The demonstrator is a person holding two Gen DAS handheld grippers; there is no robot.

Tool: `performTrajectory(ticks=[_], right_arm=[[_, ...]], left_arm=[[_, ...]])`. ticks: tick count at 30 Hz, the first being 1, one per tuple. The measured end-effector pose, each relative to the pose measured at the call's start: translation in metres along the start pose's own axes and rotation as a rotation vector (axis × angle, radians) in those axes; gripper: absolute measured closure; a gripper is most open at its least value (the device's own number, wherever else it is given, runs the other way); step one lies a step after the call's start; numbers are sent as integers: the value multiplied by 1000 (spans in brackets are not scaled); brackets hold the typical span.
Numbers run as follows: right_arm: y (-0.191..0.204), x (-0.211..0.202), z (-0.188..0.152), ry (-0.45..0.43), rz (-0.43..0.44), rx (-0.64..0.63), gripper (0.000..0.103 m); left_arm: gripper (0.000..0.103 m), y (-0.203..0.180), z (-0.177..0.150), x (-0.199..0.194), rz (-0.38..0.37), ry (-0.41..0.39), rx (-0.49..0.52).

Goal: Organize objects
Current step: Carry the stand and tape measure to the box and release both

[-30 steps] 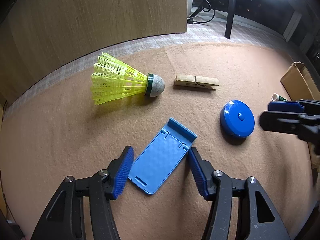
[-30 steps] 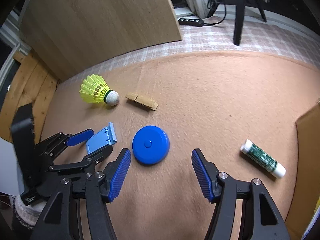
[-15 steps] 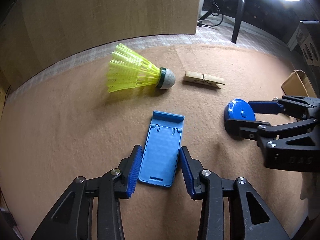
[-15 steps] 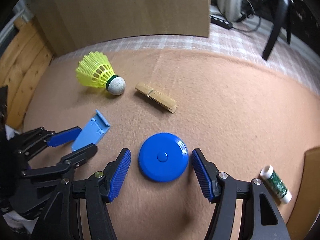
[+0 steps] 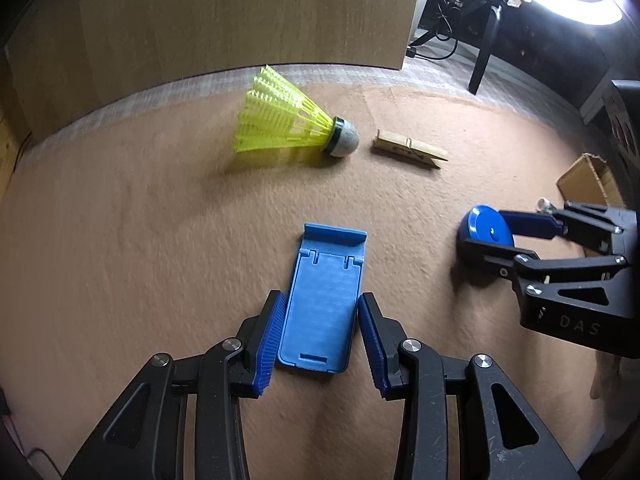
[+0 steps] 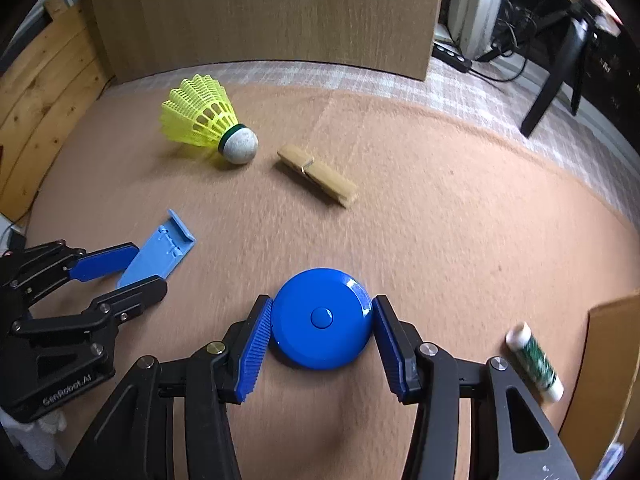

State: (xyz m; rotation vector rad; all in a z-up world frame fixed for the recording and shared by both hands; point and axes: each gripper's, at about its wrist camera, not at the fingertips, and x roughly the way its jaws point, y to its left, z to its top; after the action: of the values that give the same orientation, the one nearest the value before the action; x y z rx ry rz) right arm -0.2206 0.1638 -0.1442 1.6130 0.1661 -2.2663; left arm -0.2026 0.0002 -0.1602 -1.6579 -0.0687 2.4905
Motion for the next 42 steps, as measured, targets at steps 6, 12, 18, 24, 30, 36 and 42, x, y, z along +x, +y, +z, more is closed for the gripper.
performTrajectory(ticks=[6, 12, 18, 24, 30, 36, 42], right_arm=[[-11, -38, -32, -56, 31, 31, 57], [-37, -82, -60, -125, 35, 74, 57], [-70, -117, -87, -177, 15, 130, 57], [-115, -149, -122, -215, -30, 216, 57], [-157, -172, -156, -237, -75, 303, 57], [-192, -183, -184, -240, -113, 368, 57], [-216, -186, -199, -239, -136, 403, 57]], left_arm=[[62, -13, -14, -12, -23, -10, -4], [63, -33, -19, -29, -54, -34, 1], [63, -70, -15, -46, -84, -66, 46], [62, -111, -5, -57, -123, -92, 98], [62, -164, 5, -60, -169, -100, 164], [62, -214, 19, -56, -201, -106, 217], [62, -255, 34, -49, -229, -110, 261]])
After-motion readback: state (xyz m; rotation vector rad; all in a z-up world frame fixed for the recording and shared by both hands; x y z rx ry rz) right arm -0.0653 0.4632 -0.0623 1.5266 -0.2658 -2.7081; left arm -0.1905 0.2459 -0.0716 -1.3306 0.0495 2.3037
